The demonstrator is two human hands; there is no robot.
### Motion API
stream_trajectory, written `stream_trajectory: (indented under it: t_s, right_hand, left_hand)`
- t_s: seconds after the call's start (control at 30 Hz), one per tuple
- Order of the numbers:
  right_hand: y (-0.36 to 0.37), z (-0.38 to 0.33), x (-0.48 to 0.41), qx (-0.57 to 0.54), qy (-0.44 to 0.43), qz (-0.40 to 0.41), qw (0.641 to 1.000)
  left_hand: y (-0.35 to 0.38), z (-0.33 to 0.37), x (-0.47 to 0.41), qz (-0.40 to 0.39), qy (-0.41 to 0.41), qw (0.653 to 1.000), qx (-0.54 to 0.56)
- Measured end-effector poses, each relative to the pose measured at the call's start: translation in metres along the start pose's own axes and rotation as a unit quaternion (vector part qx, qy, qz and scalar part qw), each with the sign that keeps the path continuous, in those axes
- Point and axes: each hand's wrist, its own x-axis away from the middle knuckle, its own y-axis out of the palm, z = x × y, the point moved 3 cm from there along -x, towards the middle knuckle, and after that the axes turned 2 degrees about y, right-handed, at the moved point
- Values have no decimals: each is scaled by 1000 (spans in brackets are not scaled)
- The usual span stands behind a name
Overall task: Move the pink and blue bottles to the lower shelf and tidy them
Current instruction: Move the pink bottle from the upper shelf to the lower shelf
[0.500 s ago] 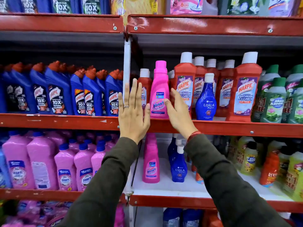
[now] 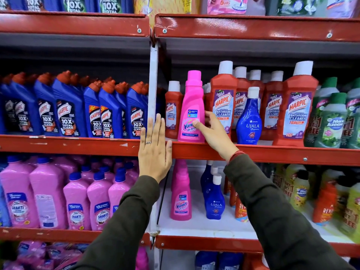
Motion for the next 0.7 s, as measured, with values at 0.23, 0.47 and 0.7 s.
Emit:
stream_trajectory:
  t_s: [0.23,0.47,0.7]
  right_hand:
    - [-6,-10,3,-54,-41,31,997]
    - [-18,-26,10,-85,-61,40,994]
    - [-14,-18,46,-109,-54,3,993]
  left_hand:
    - [0,0,0,0,0,1000,-13]
    - [0,0,1,-3,1,1000,-3]
    - [-2,1,2,-4,5,1000,18]
